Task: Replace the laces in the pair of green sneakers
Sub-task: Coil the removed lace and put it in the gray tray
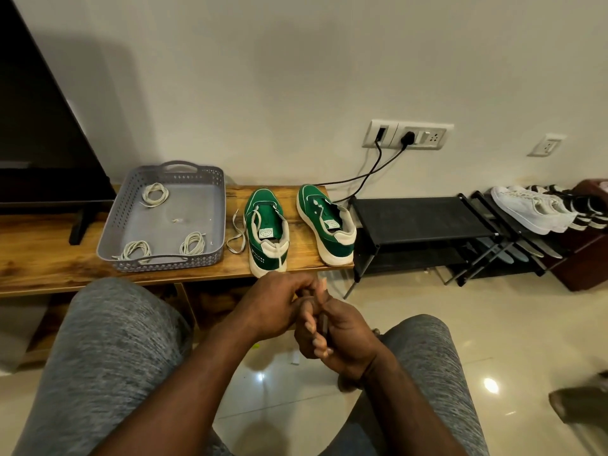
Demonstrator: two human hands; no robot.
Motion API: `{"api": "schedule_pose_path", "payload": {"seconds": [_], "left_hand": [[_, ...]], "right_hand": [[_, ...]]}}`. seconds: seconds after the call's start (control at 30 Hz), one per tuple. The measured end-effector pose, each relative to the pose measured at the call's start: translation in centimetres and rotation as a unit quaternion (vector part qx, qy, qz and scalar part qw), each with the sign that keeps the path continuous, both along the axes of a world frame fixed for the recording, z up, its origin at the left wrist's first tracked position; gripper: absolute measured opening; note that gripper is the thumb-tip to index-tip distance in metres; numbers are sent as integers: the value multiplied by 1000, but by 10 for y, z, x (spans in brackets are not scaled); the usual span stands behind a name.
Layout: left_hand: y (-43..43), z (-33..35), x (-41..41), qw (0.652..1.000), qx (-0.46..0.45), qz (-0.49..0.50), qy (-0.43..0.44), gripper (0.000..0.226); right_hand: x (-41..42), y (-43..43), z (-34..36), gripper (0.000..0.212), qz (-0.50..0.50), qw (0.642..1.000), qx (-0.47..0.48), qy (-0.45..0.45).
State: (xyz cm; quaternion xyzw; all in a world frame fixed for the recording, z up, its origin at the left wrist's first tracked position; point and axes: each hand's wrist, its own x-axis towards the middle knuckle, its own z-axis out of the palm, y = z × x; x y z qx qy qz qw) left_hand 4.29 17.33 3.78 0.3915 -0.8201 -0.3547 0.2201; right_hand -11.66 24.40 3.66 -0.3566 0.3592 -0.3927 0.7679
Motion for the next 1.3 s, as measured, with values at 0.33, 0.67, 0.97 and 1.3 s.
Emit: {"api": "schedule_pose_path", "payload": {"seconds": [0.33,0.67,0.97,1.3], "left_hand": [[11,-1,-11,993,102,19,-59,40],[17,4,-13,952,306,-16,14,24],[19,24,-6,901,427,-21,74,33],[10,28,-3,813,483,83,314,42]], "right_hand": [[-9,-10,2,66,-139,977,-7,-160],[-25,-27,-2,65,-339,925,-7,-172],[-29,-37,-29,71,-353,935,-21,-18],[-13,-32,-56,79,-260,900,-46,347]]}}
